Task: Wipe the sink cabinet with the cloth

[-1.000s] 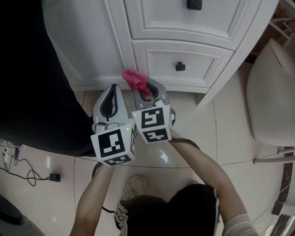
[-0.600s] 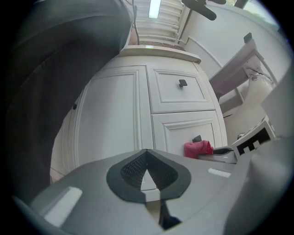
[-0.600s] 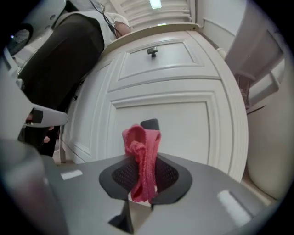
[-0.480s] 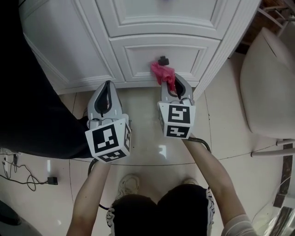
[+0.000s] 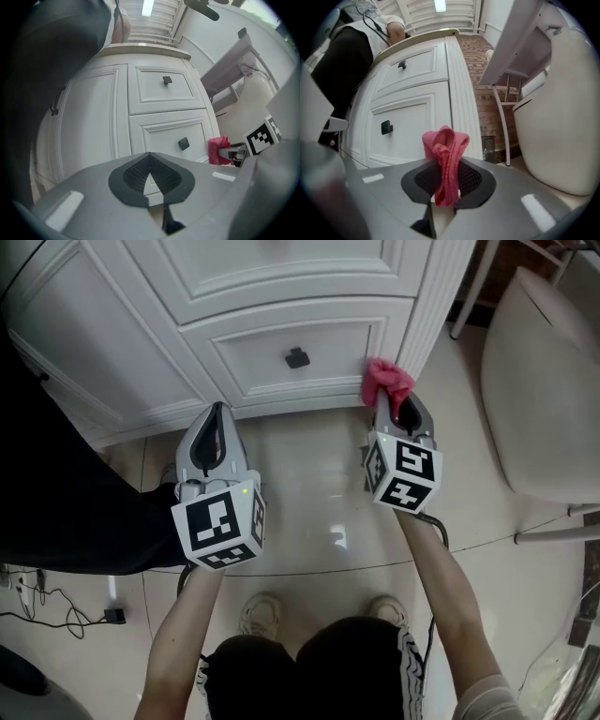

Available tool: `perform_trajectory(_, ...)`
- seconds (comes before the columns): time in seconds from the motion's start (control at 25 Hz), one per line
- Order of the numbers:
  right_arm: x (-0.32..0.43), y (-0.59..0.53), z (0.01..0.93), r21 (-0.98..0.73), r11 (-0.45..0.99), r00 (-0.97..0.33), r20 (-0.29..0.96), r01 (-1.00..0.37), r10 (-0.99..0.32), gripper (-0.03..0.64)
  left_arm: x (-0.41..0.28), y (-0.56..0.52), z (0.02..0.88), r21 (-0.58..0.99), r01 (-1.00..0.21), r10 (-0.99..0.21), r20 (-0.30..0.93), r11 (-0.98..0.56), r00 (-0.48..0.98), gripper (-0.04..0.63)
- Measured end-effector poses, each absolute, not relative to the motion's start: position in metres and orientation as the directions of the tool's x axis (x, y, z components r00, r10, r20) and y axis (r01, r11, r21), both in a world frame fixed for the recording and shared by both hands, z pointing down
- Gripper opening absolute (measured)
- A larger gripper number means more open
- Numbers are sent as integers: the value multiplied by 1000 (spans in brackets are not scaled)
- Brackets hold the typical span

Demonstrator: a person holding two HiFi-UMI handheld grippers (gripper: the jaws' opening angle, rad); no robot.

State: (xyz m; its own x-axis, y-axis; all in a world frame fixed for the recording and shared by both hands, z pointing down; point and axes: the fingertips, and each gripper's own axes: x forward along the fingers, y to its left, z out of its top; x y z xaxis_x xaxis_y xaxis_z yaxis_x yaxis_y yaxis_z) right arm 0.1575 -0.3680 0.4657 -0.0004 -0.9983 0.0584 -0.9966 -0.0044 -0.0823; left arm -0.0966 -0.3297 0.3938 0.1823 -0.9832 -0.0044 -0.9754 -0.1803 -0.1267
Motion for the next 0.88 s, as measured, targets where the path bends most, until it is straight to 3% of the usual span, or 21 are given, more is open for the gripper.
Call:
perform_trajectory(0.2, 202, -367, 471, -81, -99, 93, 85, -992, -992, 61, -77, -329, 394, -132, -969, -977, -8, -211, 213, 15)
perform_trajectory(0.36, 200, -360, 465, -87, -93, 84, 95, -992, -992, 61, -78, -327, 393, -105, -974, -979, -13, -201, 203, 15)
perform_trajectory(0.68, 103, -320, 408, -178, 95, -106, 50, -979, -993, 61, -92, -296, 363, -91, -975, -976, -55, -204, 210, 15)
perform_trajectory(0.88, 51, -292, 287, -167, 212, -204, -64, -963, -977, 61, -96, -278, 269, -29, -976, -966, -140, -215, 217, 15)
